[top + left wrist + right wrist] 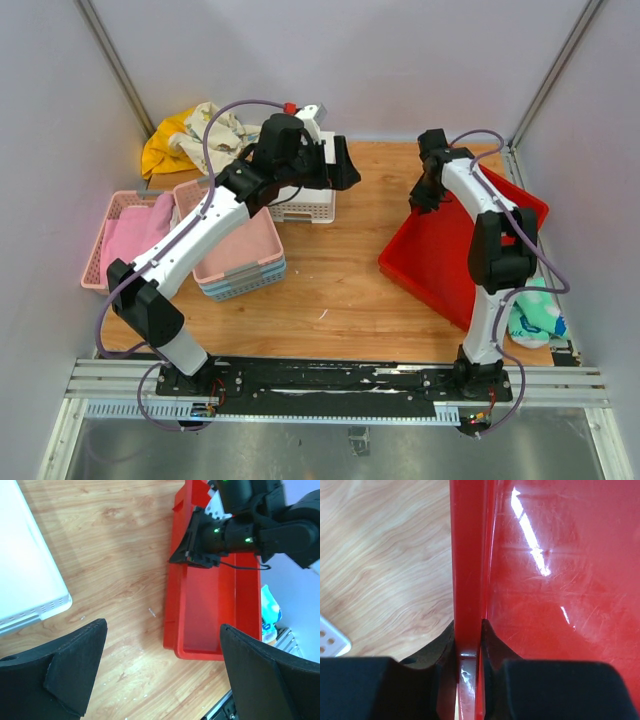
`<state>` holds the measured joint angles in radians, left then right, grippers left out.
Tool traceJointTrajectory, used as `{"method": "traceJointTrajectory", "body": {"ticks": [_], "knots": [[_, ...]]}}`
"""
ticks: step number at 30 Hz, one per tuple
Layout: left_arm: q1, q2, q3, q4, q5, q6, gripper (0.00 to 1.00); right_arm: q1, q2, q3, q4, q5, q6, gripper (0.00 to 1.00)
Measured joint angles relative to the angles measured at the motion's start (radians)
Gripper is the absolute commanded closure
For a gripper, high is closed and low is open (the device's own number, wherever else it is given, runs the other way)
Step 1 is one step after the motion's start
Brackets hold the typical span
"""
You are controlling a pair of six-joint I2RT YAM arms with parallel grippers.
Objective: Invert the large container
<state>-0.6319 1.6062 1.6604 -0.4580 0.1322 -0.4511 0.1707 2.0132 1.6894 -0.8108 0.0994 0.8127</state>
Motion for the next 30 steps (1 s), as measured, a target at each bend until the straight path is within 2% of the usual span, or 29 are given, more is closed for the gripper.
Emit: {"method": "traceJointTrajectory", "body": {"ticks": [7, 12, 19, 24, 30], "knots": [[0.0, -0.013, 0.031, -0.082, -0.05, 0.067, 0.01, 0.05, -0.135, 0.0, 0.026, -0.117, 0.019, 0.99], [0.0, -0.044, 0.086, -0.112, -0.071, 0.103, 0.01, 0.07, -0.249, -0.003, 0.159, -0.312, 0.06, 0.99], [0.0, -0.094, 0.086, -0.09, -0.026, 0.098, 0.01, 0.069, -0.299, -0.116, 0.592, -0.671, 0.164, 0.99], [0.0, -0.095, 0.058, -0.055, 0.037, 0.082, 0.01, 0.053, -0.298, -0.281, 1.012, -0.881, 0.389, 0.99], [0.0, -0.095, 0.03, -0.037, 0.076, 0.071, 0.01, 0.023, -0.278, -0.405, 1.419, -1.002, 0.657, 0.99]]}}
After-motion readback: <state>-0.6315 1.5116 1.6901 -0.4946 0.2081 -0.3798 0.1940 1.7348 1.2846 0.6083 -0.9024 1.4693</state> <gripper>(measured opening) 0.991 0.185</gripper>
